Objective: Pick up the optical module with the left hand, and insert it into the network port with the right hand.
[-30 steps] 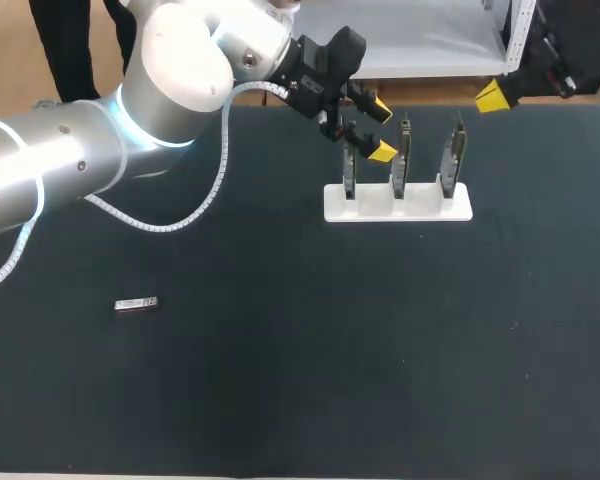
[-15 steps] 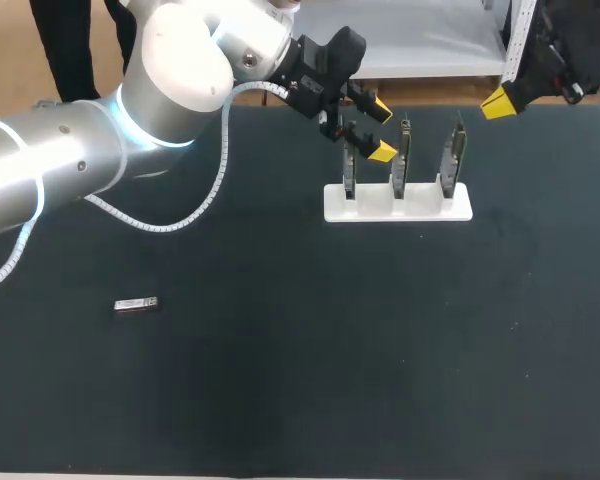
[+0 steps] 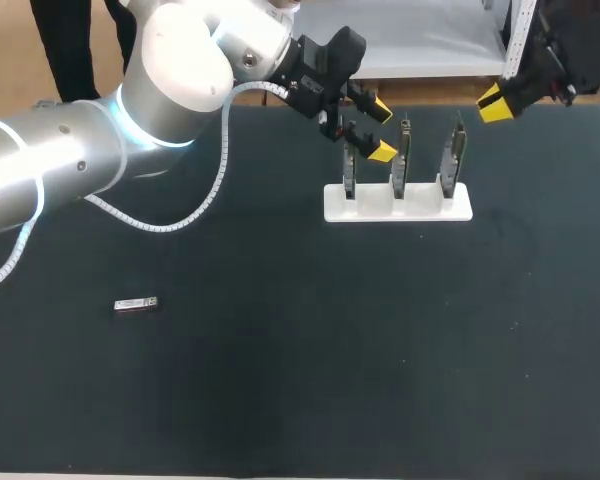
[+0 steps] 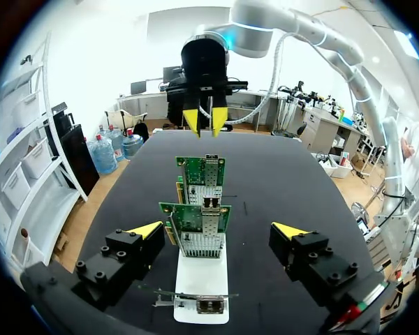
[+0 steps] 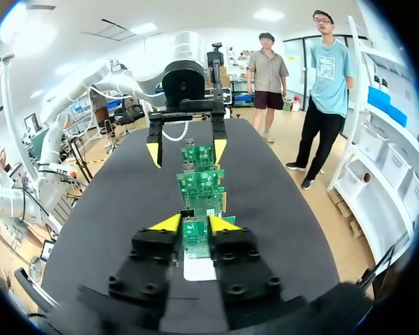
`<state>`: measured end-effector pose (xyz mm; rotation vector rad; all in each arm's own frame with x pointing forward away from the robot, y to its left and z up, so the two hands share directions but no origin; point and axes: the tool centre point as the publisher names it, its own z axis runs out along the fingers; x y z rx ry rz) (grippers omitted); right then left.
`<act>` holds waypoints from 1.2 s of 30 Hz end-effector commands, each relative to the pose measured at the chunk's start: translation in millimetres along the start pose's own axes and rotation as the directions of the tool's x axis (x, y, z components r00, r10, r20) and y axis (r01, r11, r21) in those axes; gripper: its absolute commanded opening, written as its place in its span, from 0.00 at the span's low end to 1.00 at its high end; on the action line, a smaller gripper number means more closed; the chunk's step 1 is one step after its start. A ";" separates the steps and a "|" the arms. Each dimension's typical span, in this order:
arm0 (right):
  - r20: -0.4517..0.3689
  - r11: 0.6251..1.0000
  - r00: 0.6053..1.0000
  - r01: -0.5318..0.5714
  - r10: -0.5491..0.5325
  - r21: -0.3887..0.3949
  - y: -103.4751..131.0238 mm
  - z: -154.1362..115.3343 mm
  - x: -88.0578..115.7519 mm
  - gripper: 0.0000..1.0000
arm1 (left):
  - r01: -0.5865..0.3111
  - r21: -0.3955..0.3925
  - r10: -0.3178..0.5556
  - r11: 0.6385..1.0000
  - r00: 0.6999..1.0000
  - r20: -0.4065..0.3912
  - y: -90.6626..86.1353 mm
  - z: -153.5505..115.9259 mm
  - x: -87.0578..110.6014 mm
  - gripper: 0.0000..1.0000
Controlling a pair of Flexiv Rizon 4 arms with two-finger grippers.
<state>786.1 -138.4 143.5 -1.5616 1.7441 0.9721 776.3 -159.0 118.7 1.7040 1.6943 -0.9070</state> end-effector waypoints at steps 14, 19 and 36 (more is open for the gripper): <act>0.000 1.000 1.000 0.001 -0.001 0.012 5.3 0.3 0.3 1.00 | -0.033 -0.011 0.034 0.999 0.999 0.032 -6.9 -10.0 -8.5 1.00; 0.000 1.000 1.000 0.001 -0.001 0.012 5.3 0.3 0.3 1.00 | -0.067 -0.038 0.067 0.997 0.998 0.013 -9.4 -23.9 -17.6 1.00; 0.000 1.000 1.000 0.001 -0.001 0.012 5.3 0.3 0.3 1.00 | -0.149 -0.208 0.089 0.967 0.958 -0.272 -74.2 -132.7 11.8 1.00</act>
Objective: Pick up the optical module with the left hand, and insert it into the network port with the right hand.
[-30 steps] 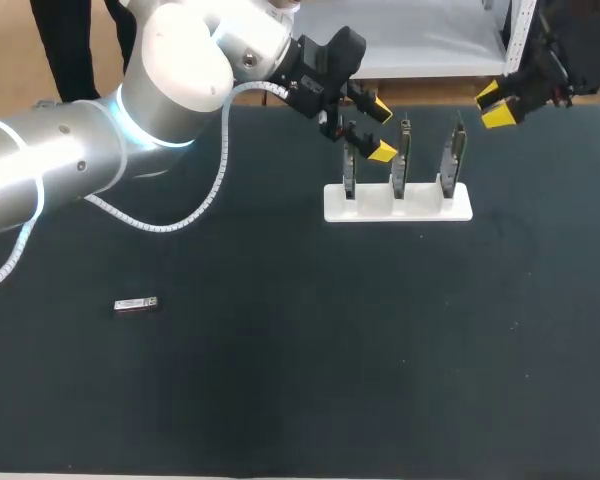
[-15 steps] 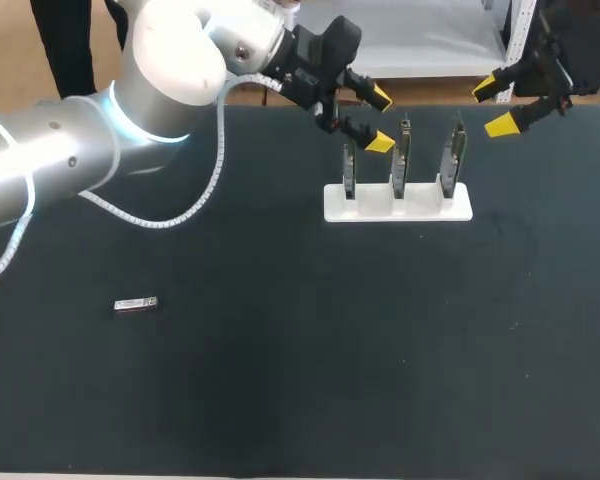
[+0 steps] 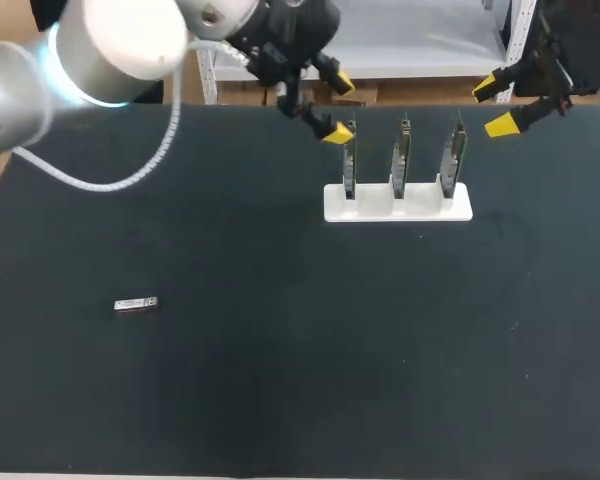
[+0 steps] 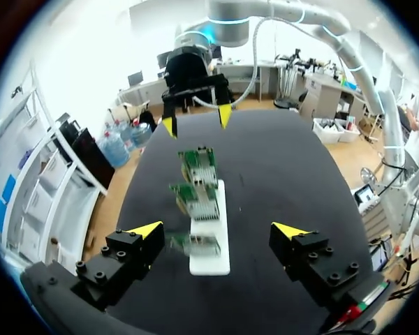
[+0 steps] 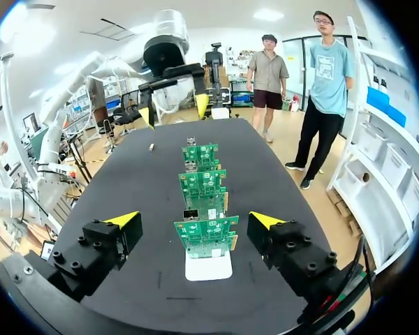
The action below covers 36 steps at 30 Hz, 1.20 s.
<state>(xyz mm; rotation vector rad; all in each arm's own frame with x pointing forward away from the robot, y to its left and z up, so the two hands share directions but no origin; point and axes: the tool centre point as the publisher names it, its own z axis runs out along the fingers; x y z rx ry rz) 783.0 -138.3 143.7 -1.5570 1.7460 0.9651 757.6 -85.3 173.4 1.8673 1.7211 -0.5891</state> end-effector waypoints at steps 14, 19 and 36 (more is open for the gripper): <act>0.000 1.000 1.000 0.001 -0.001 0.005 2.2 0.2 0.1 1.00 | 0.047 -0.183 -0.110 0.982 0.928 -0.356 -124.9 -95.7 95.5 1.00; 0.000 1.000 1.000 0.001 -0.001 0.005 2.2 0.2 0.1 1.00 | 0.064 -0.175 -0.137 0.982 0.885 -0.444 -149.8 -103.0 129.9 1.00; 0.000 1.000 1.000 0.001 -0.001 0.005 2.2 0.2 0.1 1.00 | 0.217 -0.175 -0.279 0.960 0.773 -0.570 -196.2 -106.8 219.7 1.00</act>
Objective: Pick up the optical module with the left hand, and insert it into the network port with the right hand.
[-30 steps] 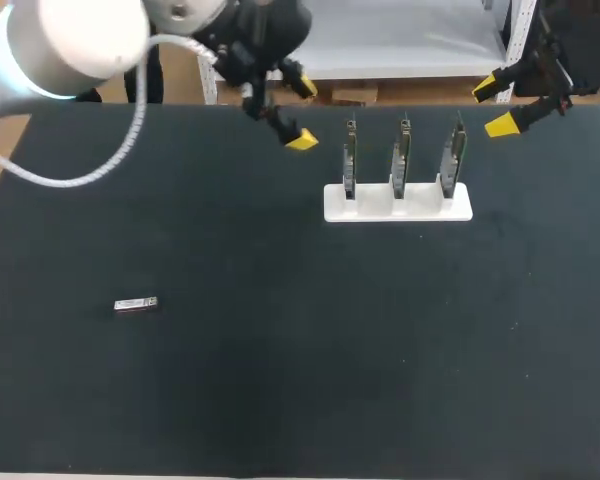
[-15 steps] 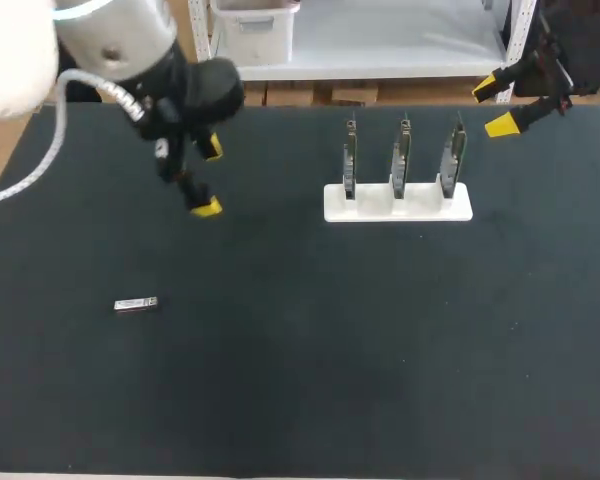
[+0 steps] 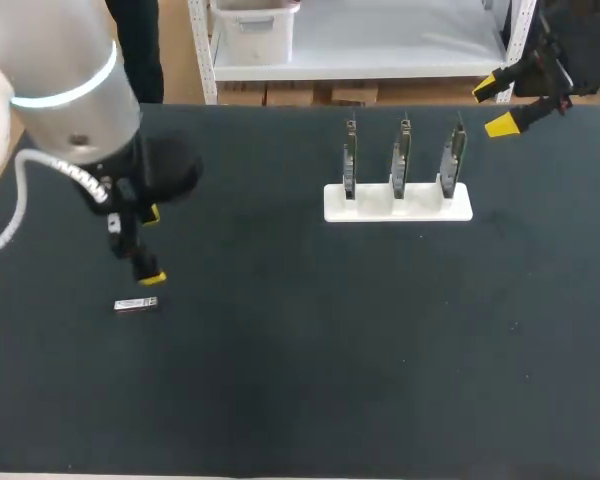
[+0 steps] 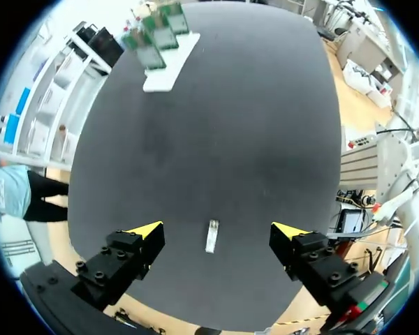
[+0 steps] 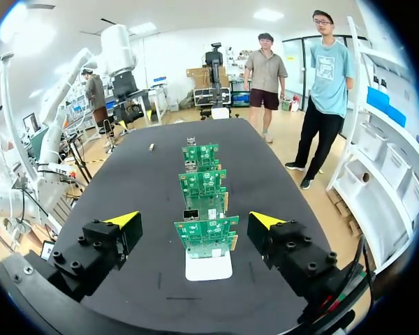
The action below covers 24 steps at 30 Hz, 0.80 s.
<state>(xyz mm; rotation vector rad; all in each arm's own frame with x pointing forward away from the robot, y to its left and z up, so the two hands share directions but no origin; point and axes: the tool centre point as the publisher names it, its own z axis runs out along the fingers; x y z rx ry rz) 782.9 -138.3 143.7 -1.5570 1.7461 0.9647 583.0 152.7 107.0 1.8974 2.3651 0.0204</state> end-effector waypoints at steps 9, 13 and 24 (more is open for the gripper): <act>0.000 1.000 1.000 0.001 -0.001 0.005 2.2 0.2 0.2 1.00 | 0.050 0.079 -0.047 0.996 0.998 -0.043 -7.5 47.1 46.2 1.00; 0.000 1.000 1.000 0.001 -0.001 0.005 2.2 0.2 0.2 1.00 | 0.042 0.113 -0.037 0.993 0.998 -0.052 -6.9 57.1 55.1 1.00; 0.000 1.000 1.000 0.001 -0.001 0.005 2.2 0.2 0.2 1.00 | -0.054 0.187 0.072 0.981 0.993 -0.090 -7.0 83.6 62.8 1.00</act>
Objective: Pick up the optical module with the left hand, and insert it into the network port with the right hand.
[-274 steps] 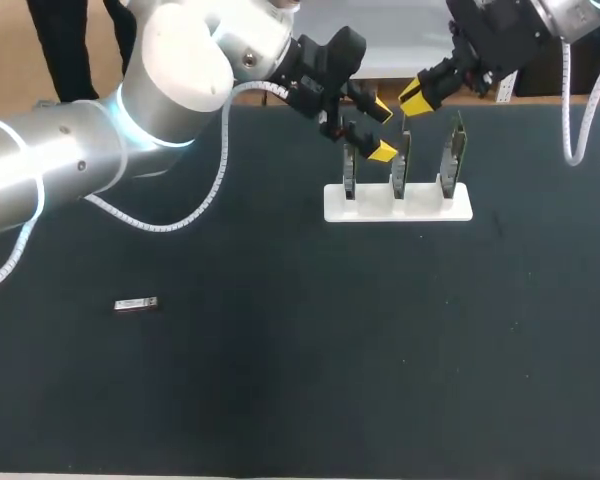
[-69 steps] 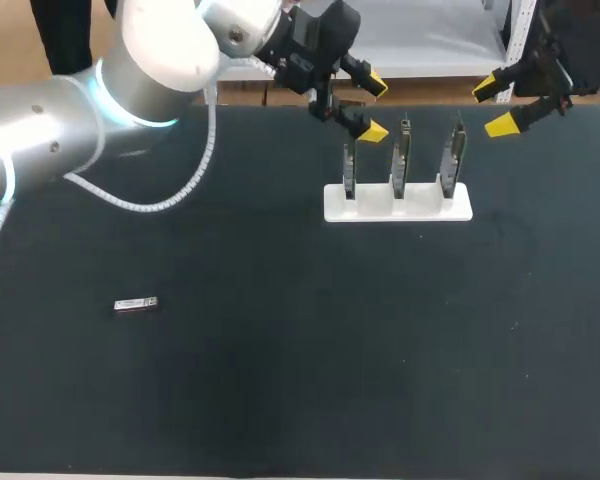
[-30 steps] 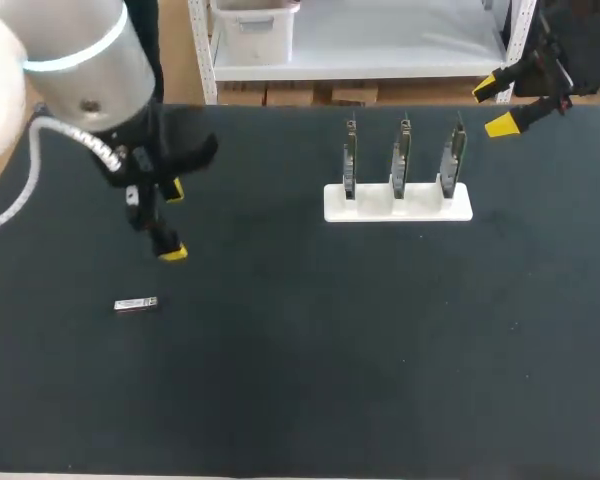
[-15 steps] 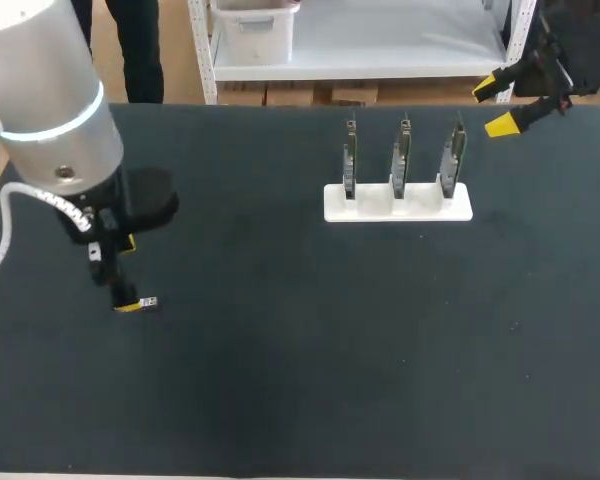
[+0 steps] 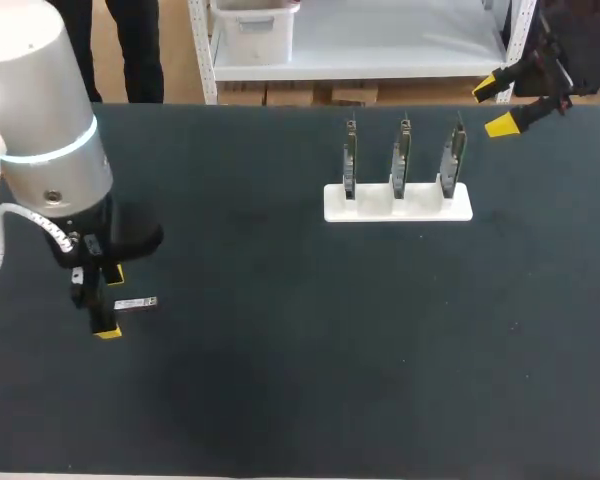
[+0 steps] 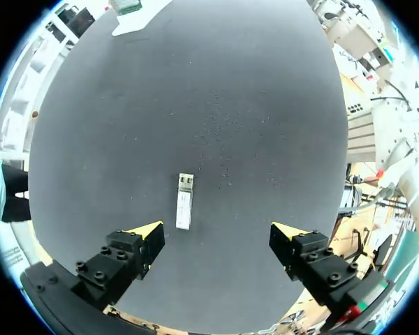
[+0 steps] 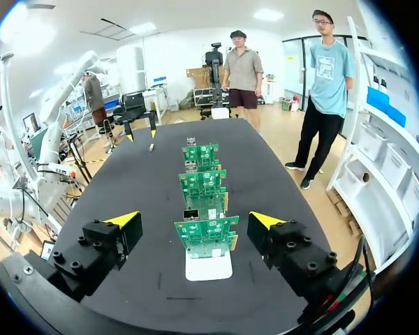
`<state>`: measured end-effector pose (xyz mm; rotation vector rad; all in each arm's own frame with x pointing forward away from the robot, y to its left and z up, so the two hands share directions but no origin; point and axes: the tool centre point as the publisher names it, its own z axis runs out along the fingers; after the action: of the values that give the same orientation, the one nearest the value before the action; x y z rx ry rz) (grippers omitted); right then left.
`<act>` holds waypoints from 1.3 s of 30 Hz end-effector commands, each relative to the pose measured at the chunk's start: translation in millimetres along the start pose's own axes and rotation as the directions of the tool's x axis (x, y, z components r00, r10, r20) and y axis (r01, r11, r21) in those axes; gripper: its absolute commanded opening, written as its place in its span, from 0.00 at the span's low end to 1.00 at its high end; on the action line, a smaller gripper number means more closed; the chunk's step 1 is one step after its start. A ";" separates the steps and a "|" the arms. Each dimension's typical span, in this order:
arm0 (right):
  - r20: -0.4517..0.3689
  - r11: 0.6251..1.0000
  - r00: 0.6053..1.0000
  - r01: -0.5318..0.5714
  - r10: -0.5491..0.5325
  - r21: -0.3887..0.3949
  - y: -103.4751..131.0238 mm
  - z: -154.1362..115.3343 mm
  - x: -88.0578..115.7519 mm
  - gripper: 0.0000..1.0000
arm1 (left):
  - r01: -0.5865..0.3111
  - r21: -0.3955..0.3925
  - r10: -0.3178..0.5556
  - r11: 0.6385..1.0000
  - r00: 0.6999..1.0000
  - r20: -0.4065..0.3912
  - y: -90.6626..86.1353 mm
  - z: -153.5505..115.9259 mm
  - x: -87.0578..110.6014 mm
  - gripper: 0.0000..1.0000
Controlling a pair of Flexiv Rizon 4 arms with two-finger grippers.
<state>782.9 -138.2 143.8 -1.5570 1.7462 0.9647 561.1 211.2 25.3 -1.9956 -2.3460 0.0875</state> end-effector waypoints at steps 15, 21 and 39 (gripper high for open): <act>0.000 1.000 1.000 0.001 -0.001 0.005 2.1 0.2 0.2 1.00 | -0.037 0.005 0.037 0.999 0.999 -0.036 14.3 28.5 -2.8 1.00; 0.000 1.000 1.000 0.001 -0.001 0.005 2.1 0.2 0.2 1.00 | 0.001 0.011 0.000 1.000 0.999 -0.032 13.8 36.3 2.8 1.00; 0.000 1.000 1.000 0.001 -0.001 0.005 2.1 0.2 0.2 1.00 | 0.017 0.007 -0.017 1.000 0.999 -0.033 24.2 45.1 -0.5 0.14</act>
<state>782.9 -138.2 143.8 -1.5570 1.7462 0.9646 578.3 216.3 -17.2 -1.9610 -2.3462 0.0568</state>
